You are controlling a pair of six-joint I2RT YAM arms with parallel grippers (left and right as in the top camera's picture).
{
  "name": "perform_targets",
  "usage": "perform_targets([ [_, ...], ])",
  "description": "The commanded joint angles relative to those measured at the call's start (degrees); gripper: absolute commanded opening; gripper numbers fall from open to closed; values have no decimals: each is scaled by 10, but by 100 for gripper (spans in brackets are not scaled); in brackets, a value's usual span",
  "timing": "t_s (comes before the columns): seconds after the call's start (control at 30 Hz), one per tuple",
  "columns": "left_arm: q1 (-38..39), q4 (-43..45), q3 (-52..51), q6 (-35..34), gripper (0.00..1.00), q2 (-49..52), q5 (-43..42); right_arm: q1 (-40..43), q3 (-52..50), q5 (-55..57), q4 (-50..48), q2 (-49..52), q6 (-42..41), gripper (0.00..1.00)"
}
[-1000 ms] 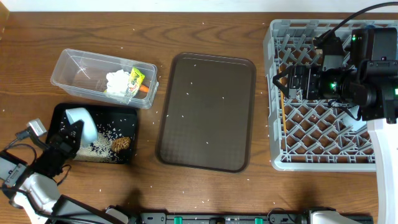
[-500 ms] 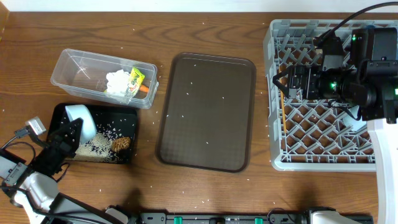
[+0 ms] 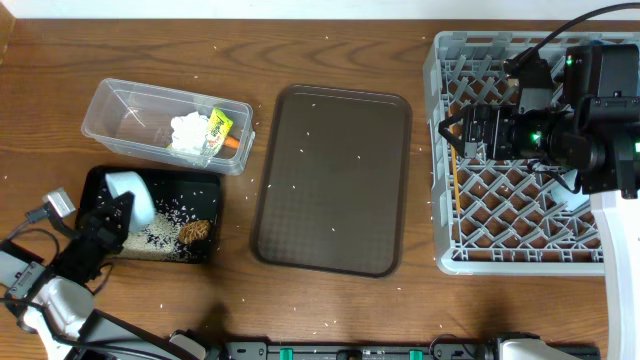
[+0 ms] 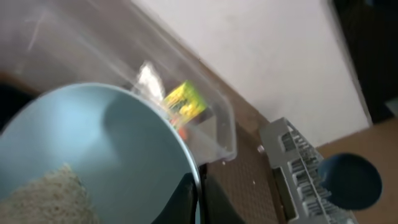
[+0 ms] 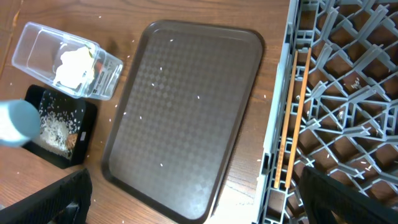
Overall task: Sort waste into correct bins and load items into the dishwasher rack
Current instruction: 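Tilt the bowl with the left gripper to pour rice onto black tray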
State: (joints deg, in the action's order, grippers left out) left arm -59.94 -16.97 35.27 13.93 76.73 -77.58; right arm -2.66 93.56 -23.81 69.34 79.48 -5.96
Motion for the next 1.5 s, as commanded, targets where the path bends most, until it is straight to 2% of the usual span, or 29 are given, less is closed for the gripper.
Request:
perform_targets([
  [0.0,1,-23,-8,10,7,4,72,-4,1,-7,-2,0,-9,99],
  [0.1,12,-23,-11,7,6,4,103,-4,1,-7,-5,0,-9,99],
  [0.3,63,-37,-12,-6,6,4,233,-4,1,-7,-8,0,-19,99],
  [0.8,230,-14,-12,-12,7,4,394,-4,1,-16,-8,0,-22,99],
  [0.93,263,-15,-12,-23,25,4,443,-4,1,-22,-6,0,-22,99],
  [1.03,285,-16,-12,-23,31,4,469,-4,1,-22,-6,0,-22,99],
  [1.17,312,-16,-12,-50,33,4,530,-4,1,-22,-9,0,-22,99],
  [1.47,344,-14,-12,-57,38,4,635,-4,1,-22,-17,0,-22,99],
])
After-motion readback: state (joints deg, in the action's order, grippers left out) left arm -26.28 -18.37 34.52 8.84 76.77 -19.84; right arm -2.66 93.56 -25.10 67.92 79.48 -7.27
